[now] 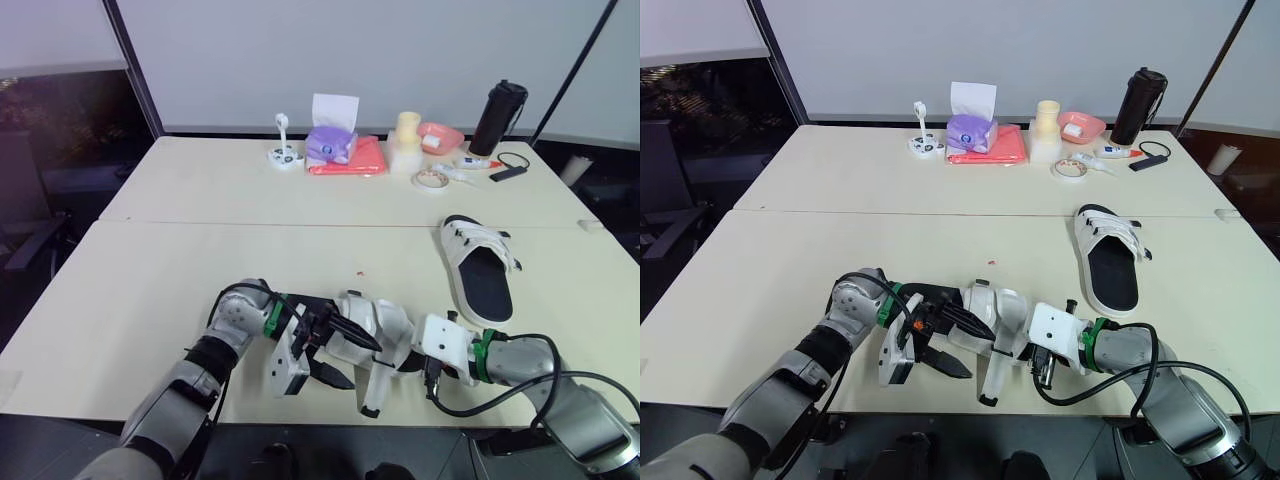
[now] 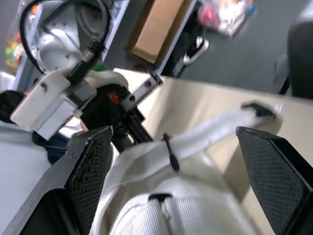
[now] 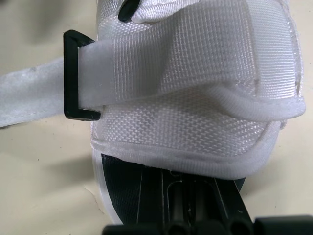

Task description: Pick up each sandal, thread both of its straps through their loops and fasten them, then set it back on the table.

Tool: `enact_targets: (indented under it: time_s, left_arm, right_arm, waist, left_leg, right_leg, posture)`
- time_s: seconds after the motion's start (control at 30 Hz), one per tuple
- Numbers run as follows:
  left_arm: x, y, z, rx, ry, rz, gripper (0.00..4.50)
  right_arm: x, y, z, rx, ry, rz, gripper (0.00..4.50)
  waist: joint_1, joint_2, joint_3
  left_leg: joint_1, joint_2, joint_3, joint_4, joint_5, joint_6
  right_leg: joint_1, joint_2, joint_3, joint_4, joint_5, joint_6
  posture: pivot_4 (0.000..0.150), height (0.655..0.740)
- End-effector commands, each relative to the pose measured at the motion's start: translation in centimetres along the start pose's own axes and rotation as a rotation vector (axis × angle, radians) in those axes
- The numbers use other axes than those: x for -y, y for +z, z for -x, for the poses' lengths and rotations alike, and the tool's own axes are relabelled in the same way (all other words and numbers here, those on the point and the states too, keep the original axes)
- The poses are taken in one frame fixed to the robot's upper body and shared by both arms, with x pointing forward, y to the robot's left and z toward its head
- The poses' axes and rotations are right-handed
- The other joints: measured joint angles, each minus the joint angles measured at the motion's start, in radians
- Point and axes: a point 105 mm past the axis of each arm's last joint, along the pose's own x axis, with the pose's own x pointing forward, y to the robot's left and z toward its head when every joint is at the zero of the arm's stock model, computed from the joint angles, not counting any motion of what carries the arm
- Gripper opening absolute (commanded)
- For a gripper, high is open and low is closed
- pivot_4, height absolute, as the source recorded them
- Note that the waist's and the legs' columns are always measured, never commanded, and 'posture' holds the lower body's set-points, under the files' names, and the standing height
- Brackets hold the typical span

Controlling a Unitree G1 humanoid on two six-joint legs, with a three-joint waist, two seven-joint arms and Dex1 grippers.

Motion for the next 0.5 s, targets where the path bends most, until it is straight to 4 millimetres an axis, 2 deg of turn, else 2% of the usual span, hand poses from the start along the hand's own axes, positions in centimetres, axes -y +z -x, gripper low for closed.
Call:
enact_targets:
  time_s: [0.03,0.1,0.17,0.3,0.4,0.5]
  left_arm:
    - [-0.2,-0.7,0.4,-0.020,0.052,0.104,4.20]
    - [-0.3,-0.9,1.0,-0.023,0.082,0.206,4.20]
    - [0.2,-0.7,2.1,-0.012,0.078,0.413,4.20]
    - [0.7,1.7,3.0,0.090,0.030,0.865,4.20]
    - [0.1,4.0,2.7,0.184,-0.005,1.177,4.20]
    - [-0.1,4.5,1.3,0.188,0.006,1.330,4.20]
  right_arm:
    - [-4.0,-4.3,-0.7,-0.158,0.159,-0.137,0.00]
    - [-4.0,-4.3,-0.7,-0.160,0.158,-0.138,0.00]
    - [-4.1,-4.4,-0.6,-0.162,0.157,-0.139,0.00]
    - [-4.1,-4.5,-0.7,-0.164,0.159,-0.138,0.00]
    - [-4.0,-4.5,-0.7,-0.163,0.158,-0.134,0.00]
    - [-3.8,-4.5,-0.7,-0.164,0.157,-0.130,0.00]
  waist:
    - [0.000,0.000,0.000]
    - [0.000,0.000,0.000]
    - [-0.002,0.000,0.000]
    - [-0.003,0.001,0.000]
    - [0.000,0.002,0.001]
    - [0.001,0.003,0.002]
  left_leg:
    - [0.000,0.000,0.000,0.000,0.000,0.000]
    - [0.000,0.000,0.000,0.000,0.000,0.000]
    - [0.000,0.000,0.000,0.000,0.000,0.000]
    - [0.002,0.001,-0.001,0.000,0.000,0.000]
    - [0.002,0.003,-0.001,0.000,0.000,0.000]
    - [0.009,0.003,-0.002,0.000,0.000,0.000]
  right_leg:
    - [0.000,0.000,0.000,0.000,0.000,0.000]
    - [0.000,0.000,0.000,0.002,0.000,0.001]
    - [0.000,0.000,0.000,0.003,-0.001,0.001]
    - [0.000,0.001,0.000,0.005,-0.001,0.002]
    - [0.001,0.000,0.000,0.006,-0.002,0.002]
    - [0.008,0.000,0.000,0.004,-0.002,0.001]
  posture:
    - [0.150,0.7400]
    - [0.150,0.7400]
    - [0.150,0.7400]
    - [0.150,0.7400]
    - [0.150,0.7400]
    - [0.150,0.7400]
